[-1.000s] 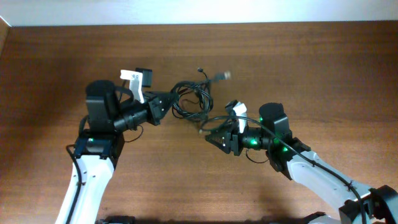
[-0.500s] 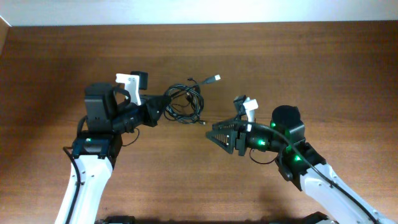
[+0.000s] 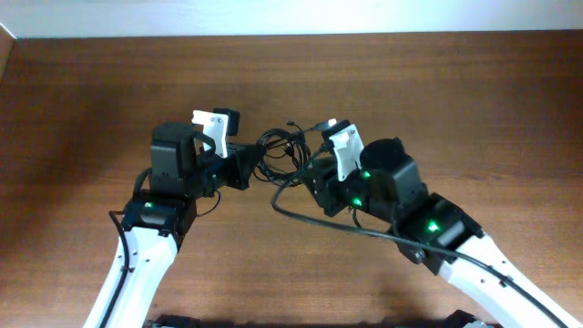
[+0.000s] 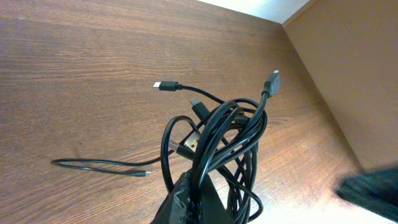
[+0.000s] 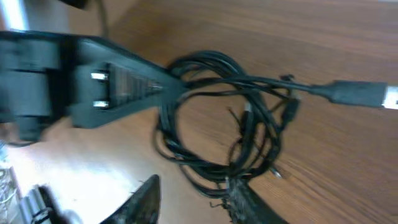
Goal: Untangle cables
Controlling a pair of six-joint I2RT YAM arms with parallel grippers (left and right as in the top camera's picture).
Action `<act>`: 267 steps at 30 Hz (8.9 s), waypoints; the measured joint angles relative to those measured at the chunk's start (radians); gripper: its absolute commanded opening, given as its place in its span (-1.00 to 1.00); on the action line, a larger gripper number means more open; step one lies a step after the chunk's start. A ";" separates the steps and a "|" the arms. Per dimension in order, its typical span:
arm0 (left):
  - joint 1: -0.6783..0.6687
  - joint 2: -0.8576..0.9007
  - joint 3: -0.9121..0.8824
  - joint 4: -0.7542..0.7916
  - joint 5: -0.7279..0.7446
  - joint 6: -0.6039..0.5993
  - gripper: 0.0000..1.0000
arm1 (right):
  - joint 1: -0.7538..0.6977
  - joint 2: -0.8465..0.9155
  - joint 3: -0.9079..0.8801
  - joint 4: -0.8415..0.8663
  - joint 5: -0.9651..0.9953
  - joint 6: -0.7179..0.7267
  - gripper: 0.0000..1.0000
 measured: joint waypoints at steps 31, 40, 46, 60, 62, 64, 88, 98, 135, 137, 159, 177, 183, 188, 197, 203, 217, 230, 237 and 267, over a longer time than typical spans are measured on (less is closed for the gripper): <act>0.022 -0.007 0.011 -0.018 -0.704 -0.434 -0.88 | -0.002 0.016 -0.004 -0.118 -0.371 -0.129 -0.76; 0.022 -0.006 0.011 -0.005 -0.364 -0.485 -1.00 | -0.002 0.016 -0.004 -0.121 -0.187 0.001 -0.05; 0.022 -0.006 0.011 -0.015 -0.283 -0.659 -1.00 | -0.002 0.074 -0.004 -0.121 -0.146 0.423 0.79; 0.001 -0.006 0.011 -0.088 -0.272 -0.993 -1.00 | 0.007 0.194 -0.004 0.059 -0.151 0.968 0.22; -0.013 -0.006 0.011 -0.088 -0.272 -0.997 -1.00 | 0.013 0.237 -0.003 0.155 -0.169 0.991 0.17; -0.026 -0.006 0.011 -0.088 -0.272 -0.997 -1.00 | 0.023 0.273 -0.003 0.208 -0.185 1.008 0.04; -0.031 0.006 -0.002 -0.007 -0.103 -0.917 -1.00 | -0.022 0.341 0.040 -0.422 0.151 1.035 -0.92; -0.045 0.015 -0.007 -0.055 -0.220 -0.890 -1.00 | -0.182 0.322 0.057 -0.554 0.147 0.755 -0.92; -0.100 0.611 0.013 -0.165 0.272 -0.880 0.46 | -0.209 0.273 0.007 -0.236 -0.453 0.065 -0.92; -0.097 0.611 0.013 -0.172 0.277 -0.856 0.43 | -0.209 0.273 0.007 -0.237 -0.450 0.065 -0.92; -0.134 0.341 -0.063 -0.333 -0.006 -0.845 0.37 | -0.209 0.273 0.007 -0.237 -0.385 0.213 -0.92; -0.168 0.509 -0.077 0.060 -0.117 -0.968 -1.00 | -0.209 0.273 0.005 -0.349 -0.376 0.224 -0.92; 0.034 0.219 -0.077 0.083 -0.038 -0.851 -1.00 | -0.201 0.274 0.010 -0.565 -0.379 -0.045 -0.89; 0.083 0.096 -0.075 0.113 -0.050 -0.746 -1.00 | -0.197 0.275 0.005 -0.578 -0.282 -0.044 -0.02; 0.085 0.082 -0.075 0.140 0.109 -0.197 -1.00 | -0.197 0.275 0.003 -0.345 -0.357 0.071 0.09; 0.085 0.082 -0.075 0.142 0.164 -0.002 -1.00 | -0.197 0.275 0.003 -0.266 -0.579 0.028 0.09; 0.085 0.082 -0.075 0.146 0.172 0.129 -1.00 | -0.197 0.275 0.003 -0.272 -0.807 -0.086 0.27; 0.084 0.082 -0.071 -0.157 -0.089 -0.742 0.98 | -0.197 0.275 0.003 -0.276 -0.782 0.049 0.46; 0.084 0.082 -0.071 -0.196 -0.183 -0.745 0.98 | -0.197 0.275 0.003 -0.282 -0.733 0.061 0.47; -0.101 0.441 -0.051 -0.272 -0.389 -1.519 -1.00 | -0.197 0.275 0.003 -0.355 -0.599 0.070 0.56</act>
